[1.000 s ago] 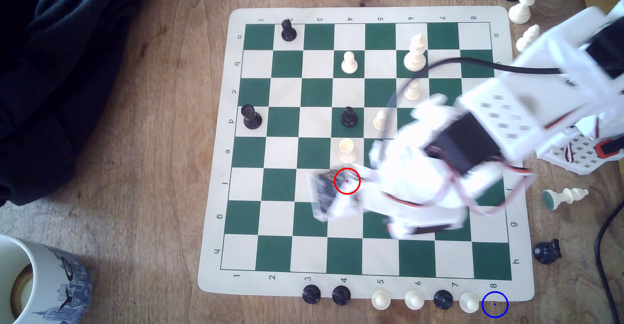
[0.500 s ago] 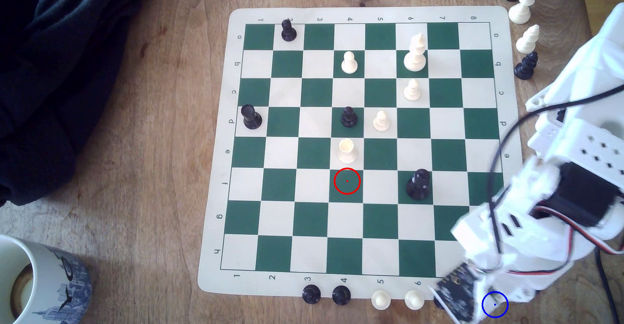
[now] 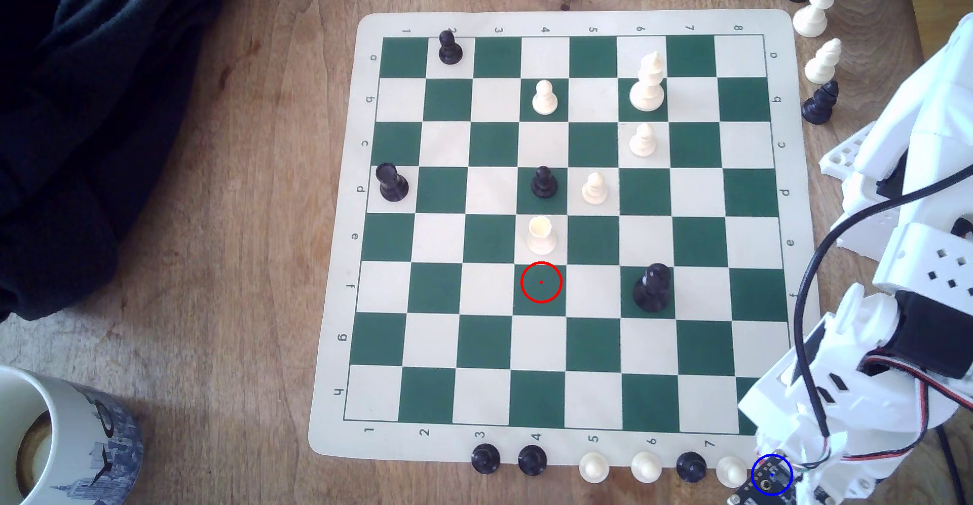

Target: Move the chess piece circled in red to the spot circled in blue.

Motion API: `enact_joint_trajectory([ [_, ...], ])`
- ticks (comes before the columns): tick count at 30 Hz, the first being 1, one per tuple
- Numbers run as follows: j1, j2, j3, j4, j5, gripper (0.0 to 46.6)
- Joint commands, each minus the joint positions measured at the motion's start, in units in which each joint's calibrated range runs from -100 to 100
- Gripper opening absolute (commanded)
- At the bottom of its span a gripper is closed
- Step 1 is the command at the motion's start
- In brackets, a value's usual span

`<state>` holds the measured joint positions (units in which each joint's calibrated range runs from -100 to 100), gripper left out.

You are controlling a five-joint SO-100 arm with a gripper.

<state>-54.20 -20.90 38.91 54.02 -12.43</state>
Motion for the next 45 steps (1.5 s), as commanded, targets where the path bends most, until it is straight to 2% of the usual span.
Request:
enact_joint_trajectory([
  [1,-0.82,0.79,-0.92,-1.85,-0.2,1.0],
  [21,-3.01,6.64,1.17,-5.46,0.0,1.2],
  [45,-1.45,9.87,-0.65,-5.54,1.22,1.3],
])
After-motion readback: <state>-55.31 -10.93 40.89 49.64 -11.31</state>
